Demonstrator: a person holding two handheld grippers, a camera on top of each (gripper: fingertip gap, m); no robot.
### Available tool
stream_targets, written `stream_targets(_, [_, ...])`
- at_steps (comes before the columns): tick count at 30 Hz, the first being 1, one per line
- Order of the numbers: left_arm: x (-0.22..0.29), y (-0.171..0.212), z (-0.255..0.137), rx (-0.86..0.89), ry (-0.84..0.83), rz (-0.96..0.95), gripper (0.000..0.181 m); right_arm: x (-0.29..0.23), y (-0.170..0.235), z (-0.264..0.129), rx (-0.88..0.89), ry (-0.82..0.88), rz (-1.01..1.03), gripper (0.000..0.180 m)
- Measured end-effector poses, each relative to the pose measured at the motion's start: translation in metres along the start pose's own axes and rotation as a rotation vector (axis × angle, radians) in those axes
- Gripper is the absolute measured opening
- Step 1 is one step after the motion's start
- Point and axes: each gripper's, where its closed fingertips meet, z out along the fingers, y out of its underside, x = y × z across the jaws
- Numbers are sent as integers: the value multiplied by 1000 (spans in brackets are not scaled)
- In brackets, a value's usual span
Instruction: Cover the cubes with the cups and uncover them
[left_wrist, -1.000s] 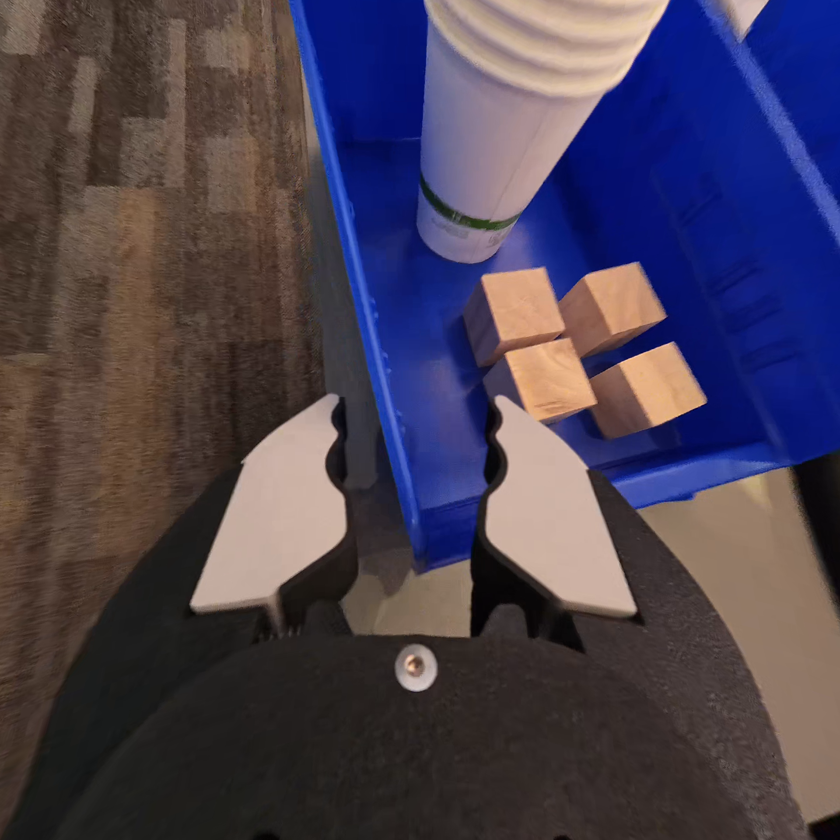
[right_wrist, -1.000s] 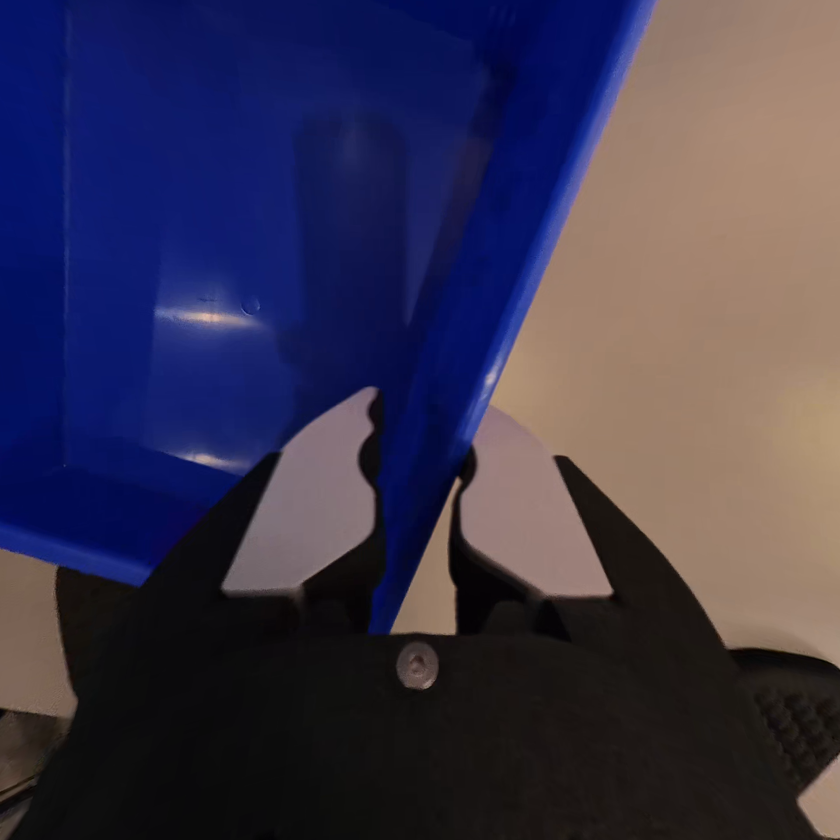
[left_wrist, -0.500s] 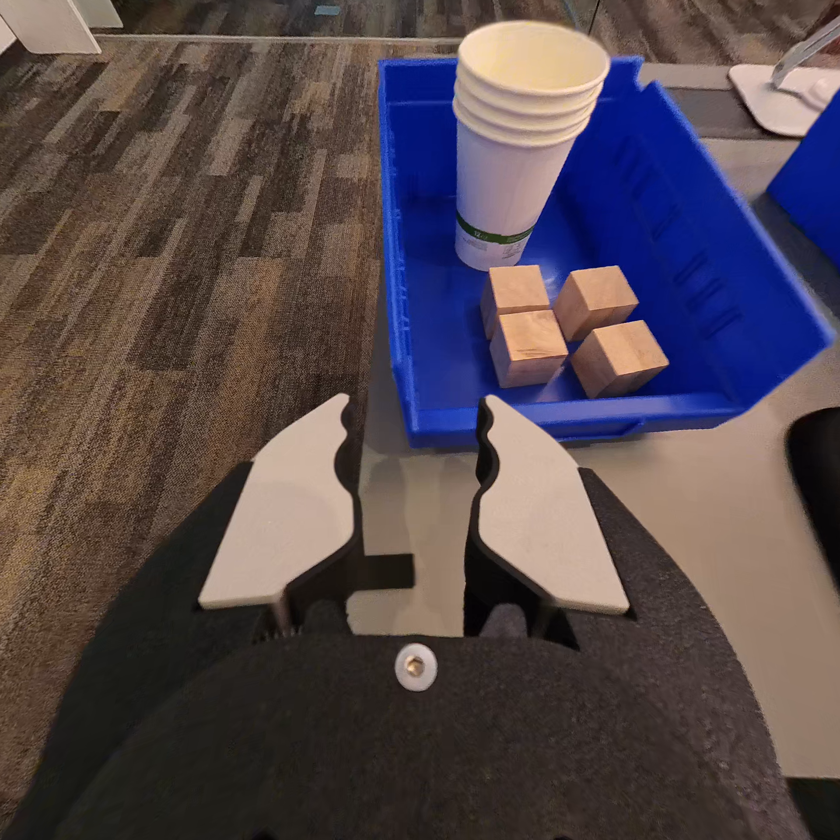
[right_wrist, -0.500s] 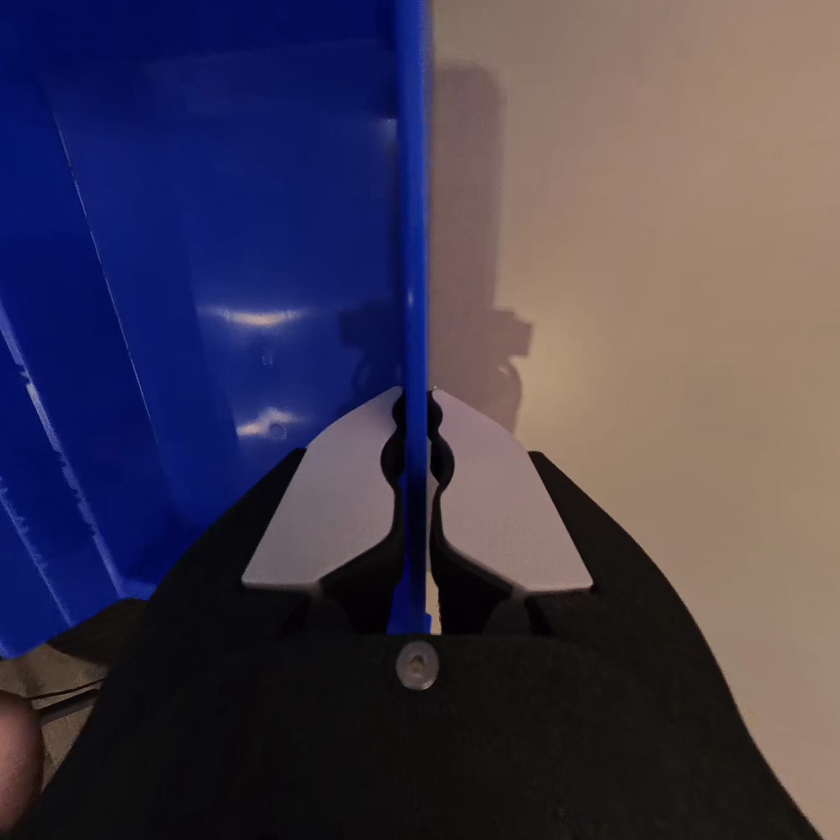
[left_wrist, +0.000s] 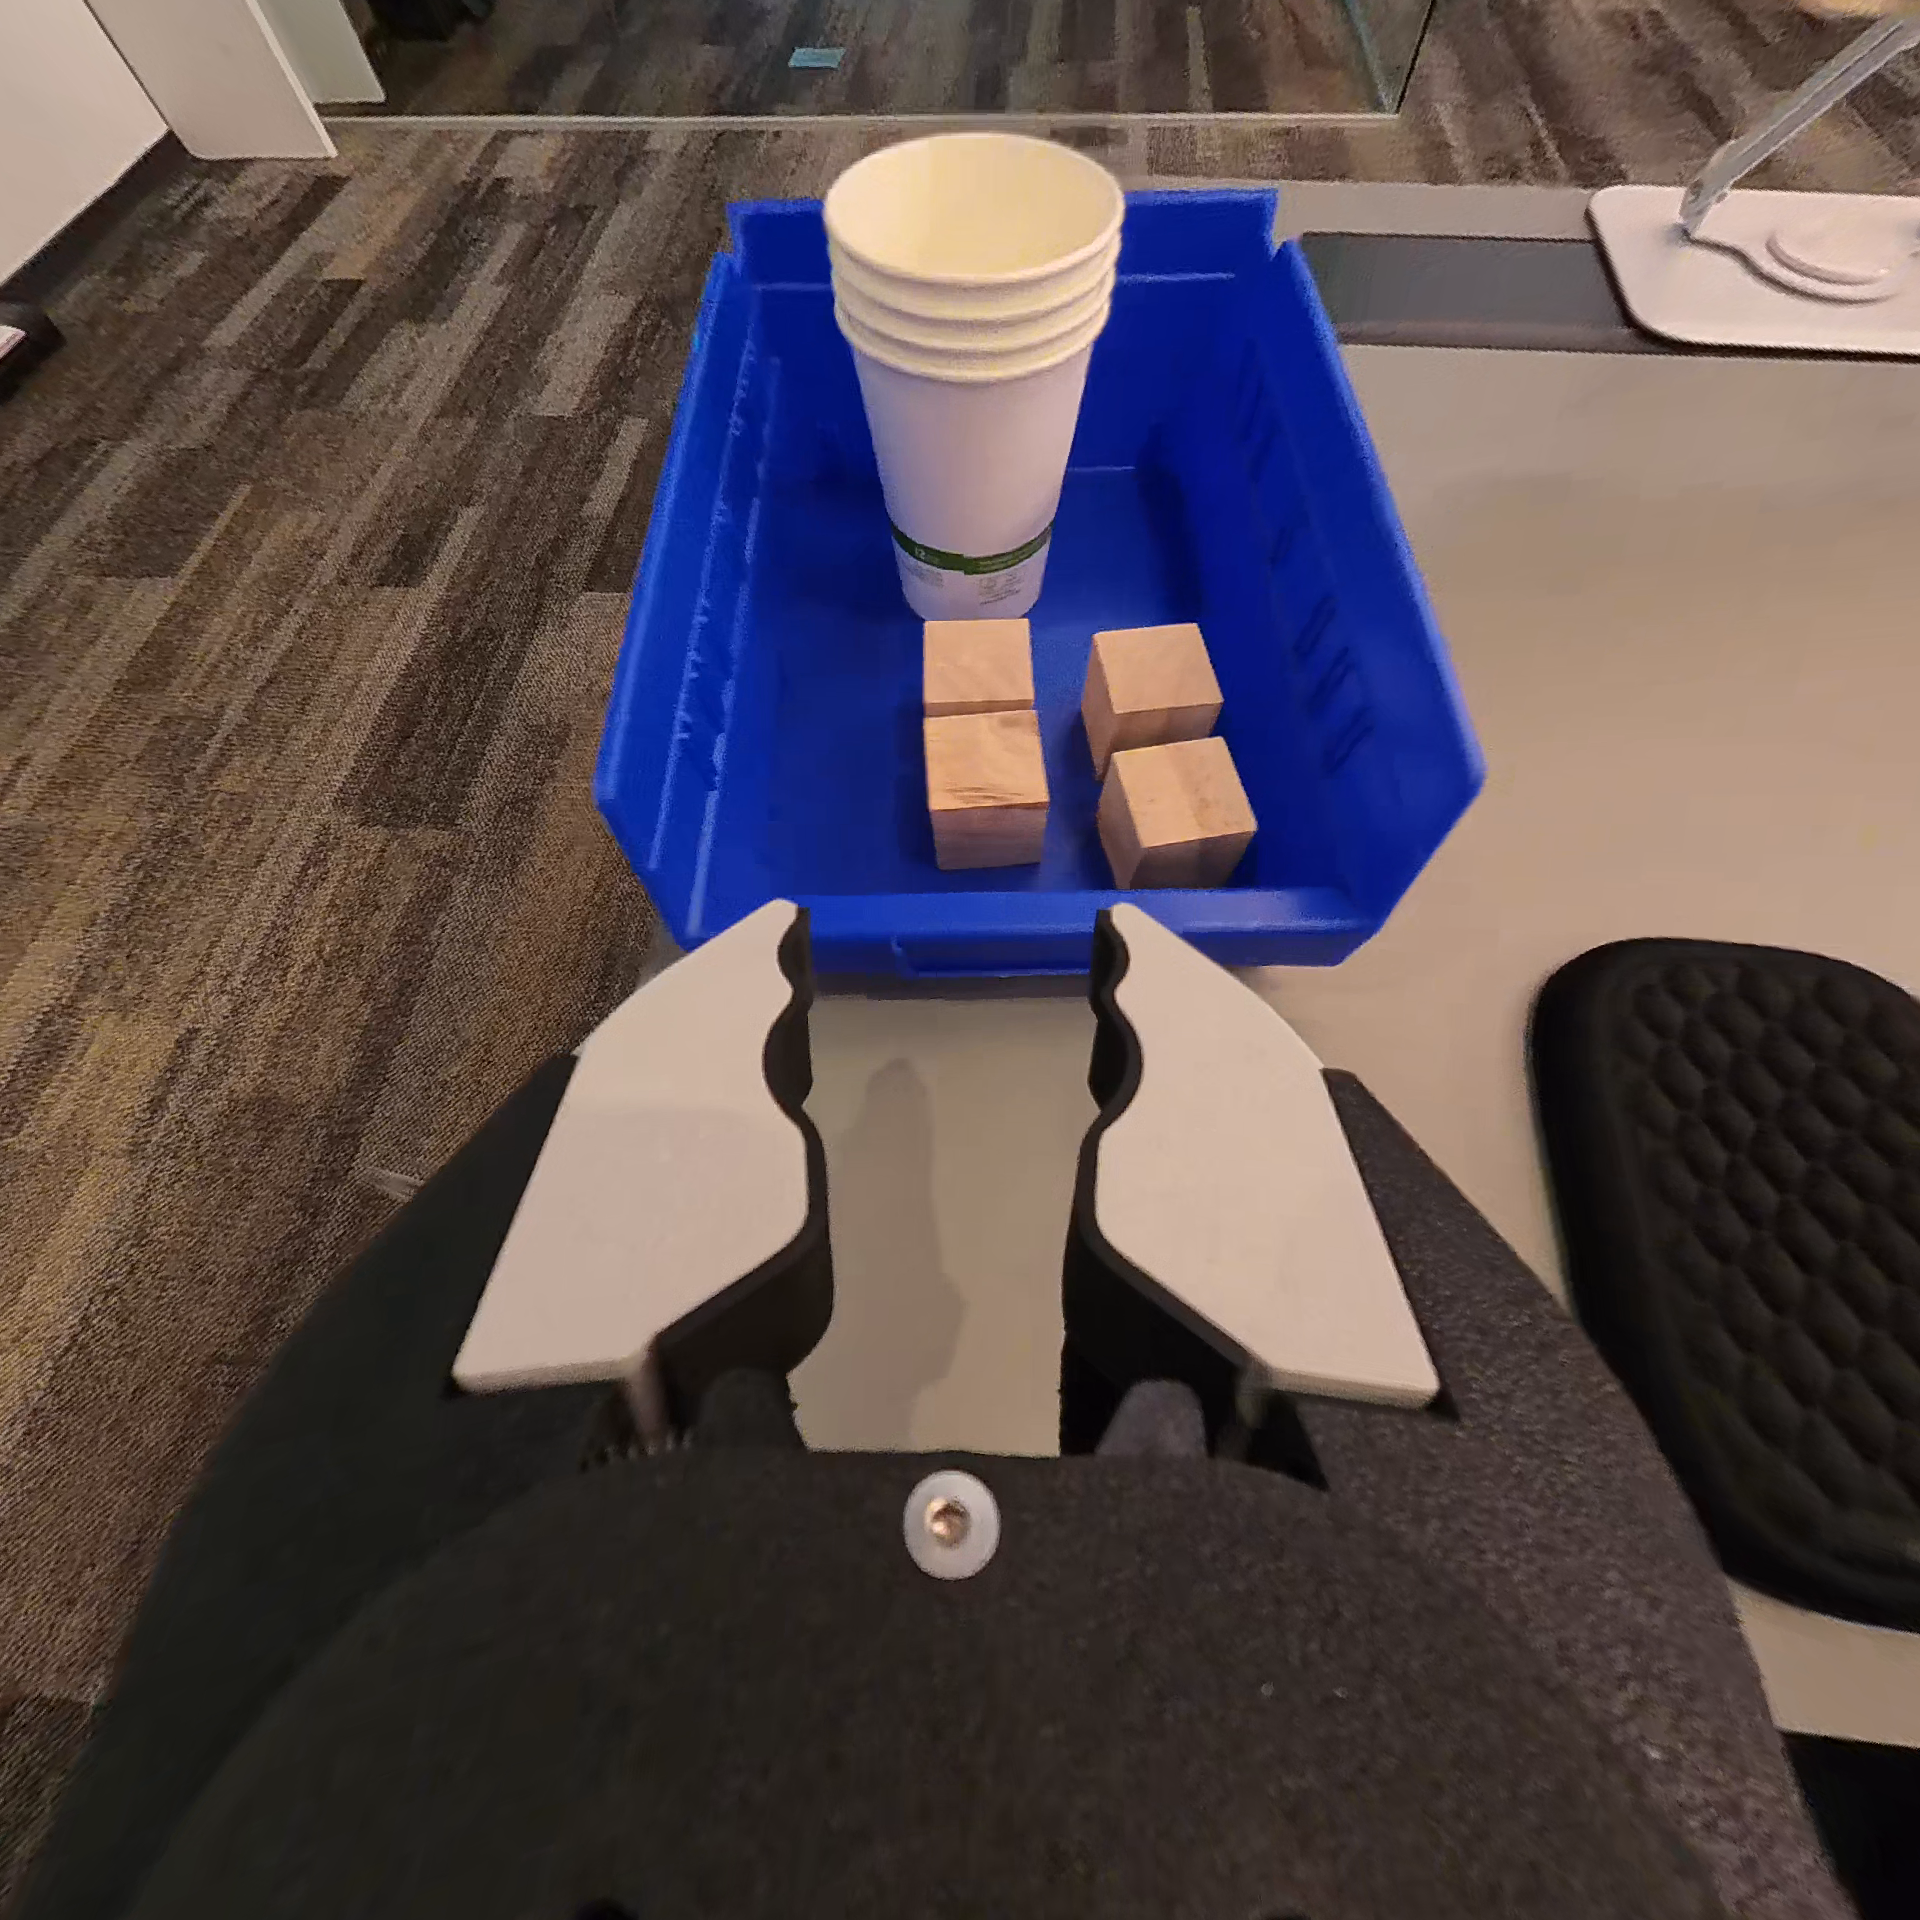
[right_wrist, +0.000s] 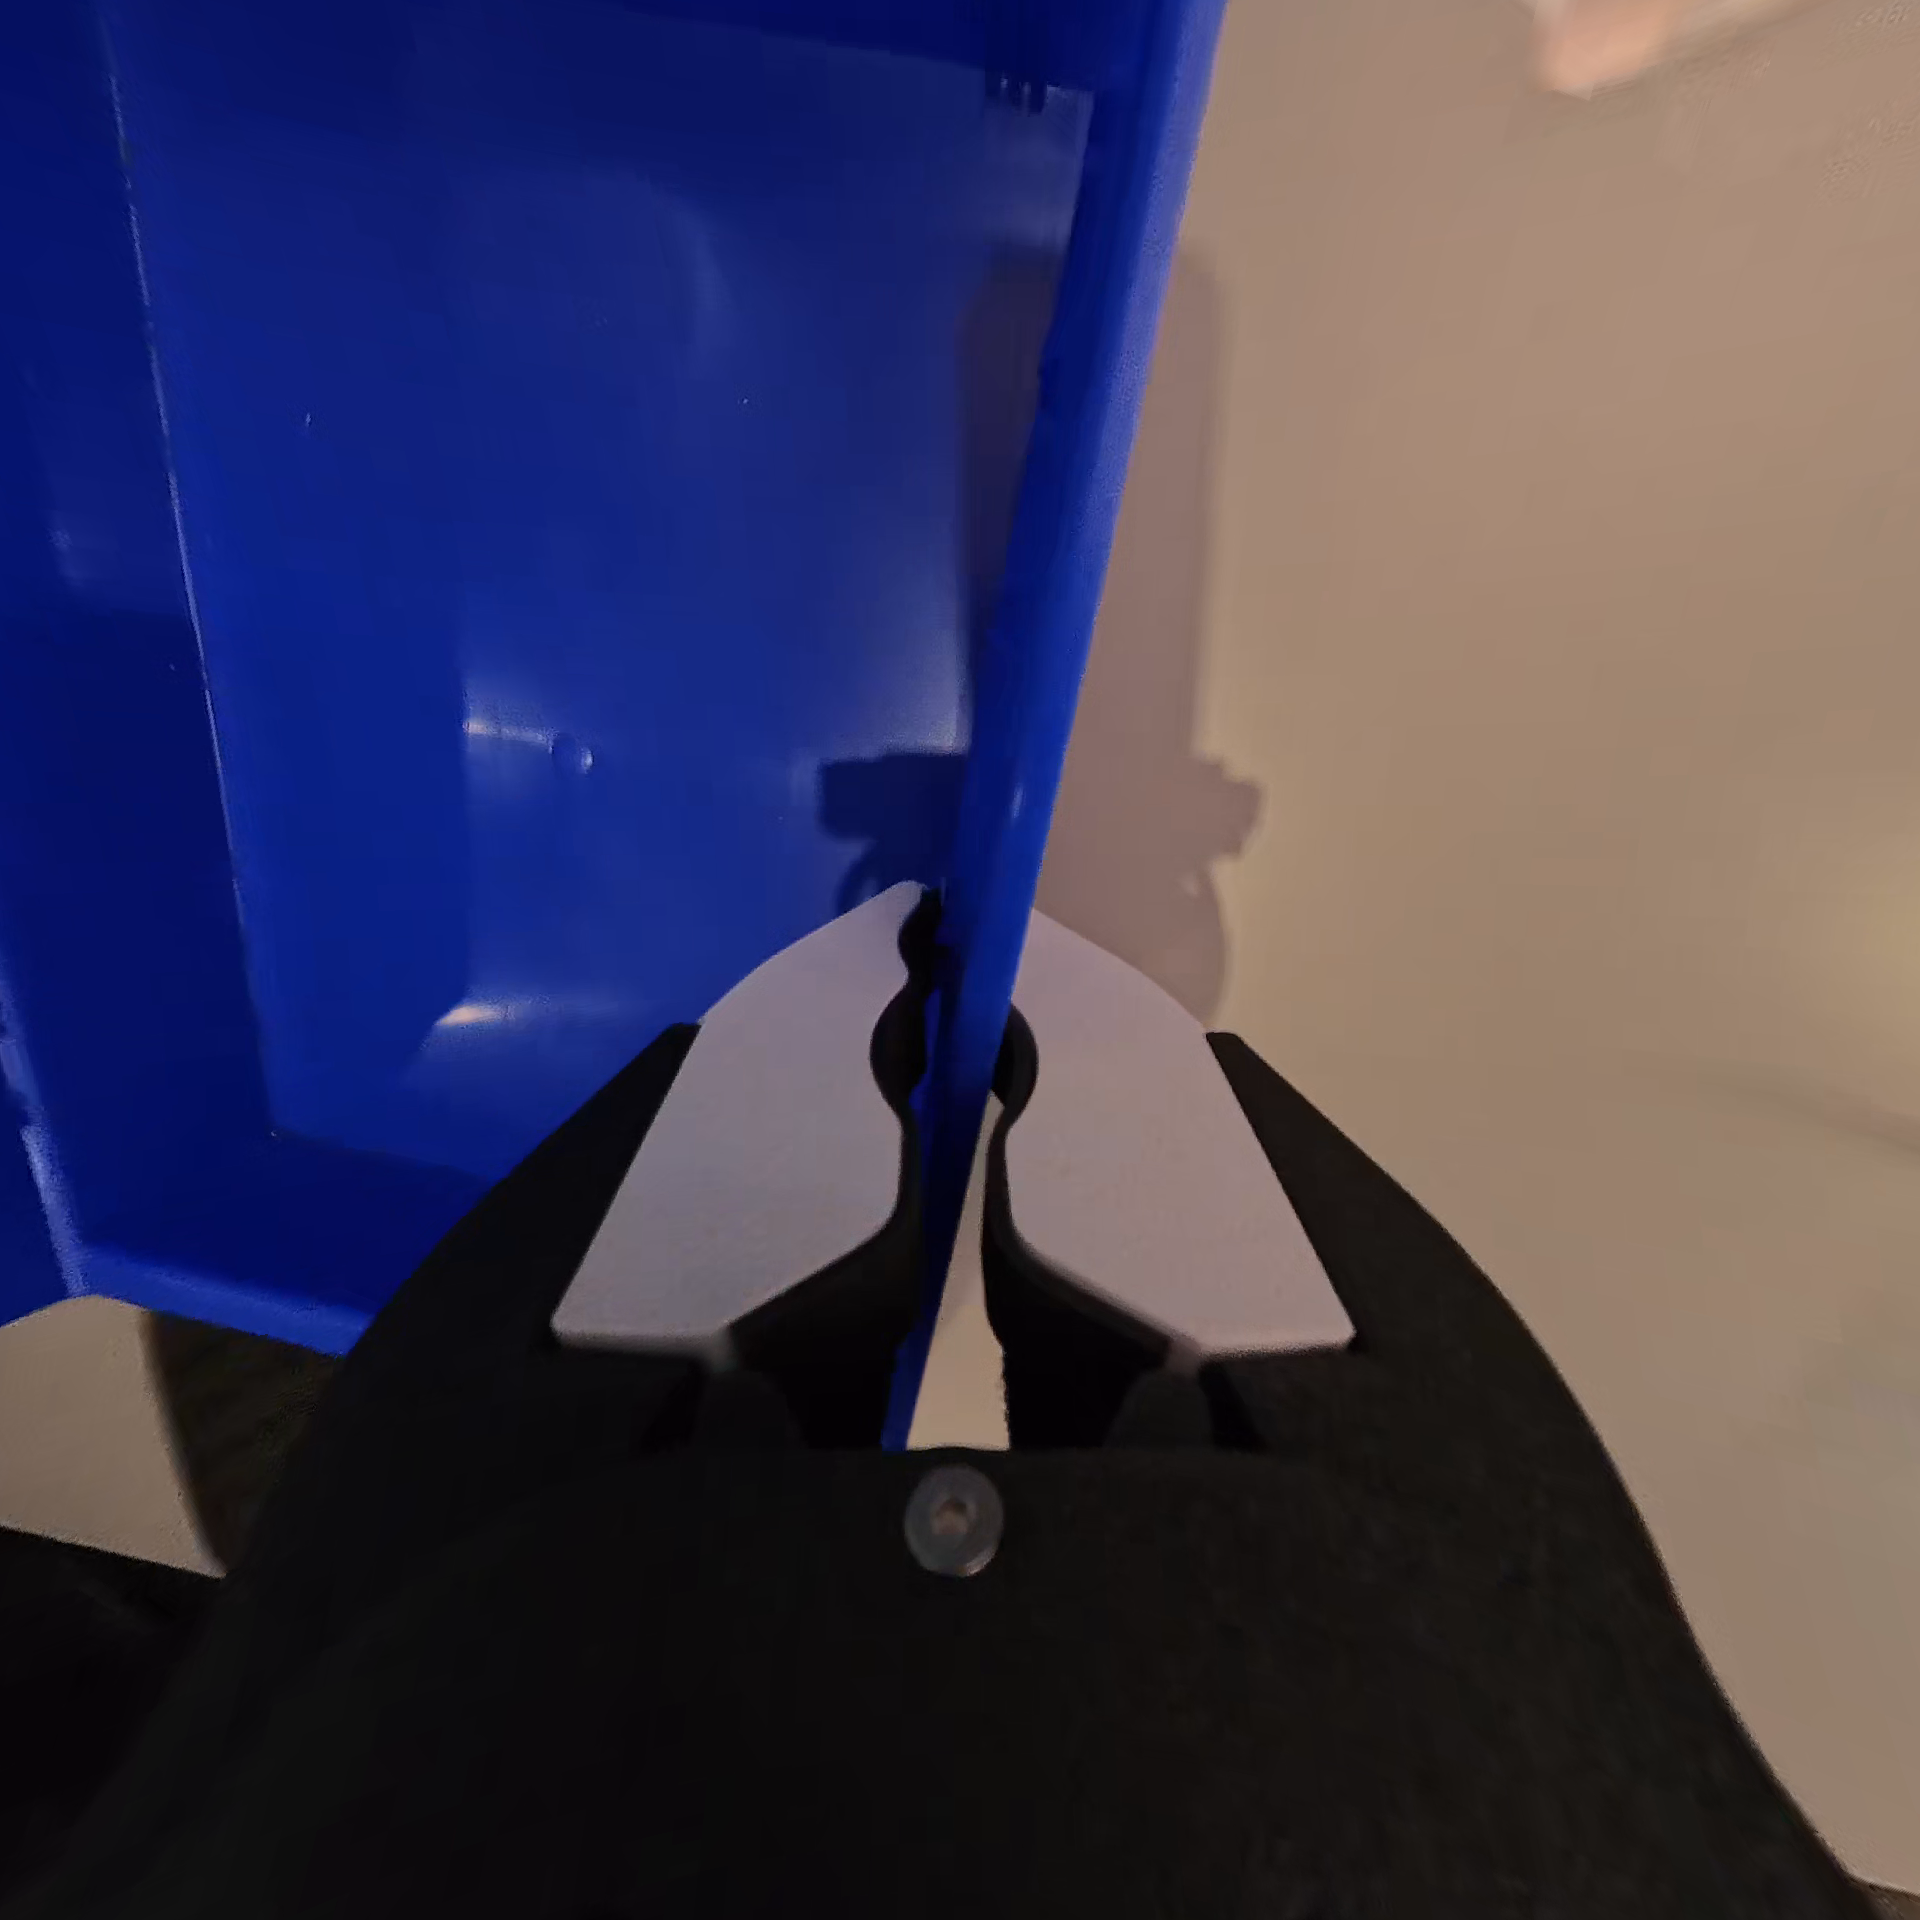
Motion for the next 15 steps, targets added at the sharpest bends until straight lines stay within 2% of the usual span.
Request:
stream_targets(7, [45,-19,-6,18,-7,4,51,111,59,-26,-5,5,22,7])
stream_targets(15, [88,-38,-1,14,13,60,51,163,89,-39,-2,9,25,6])
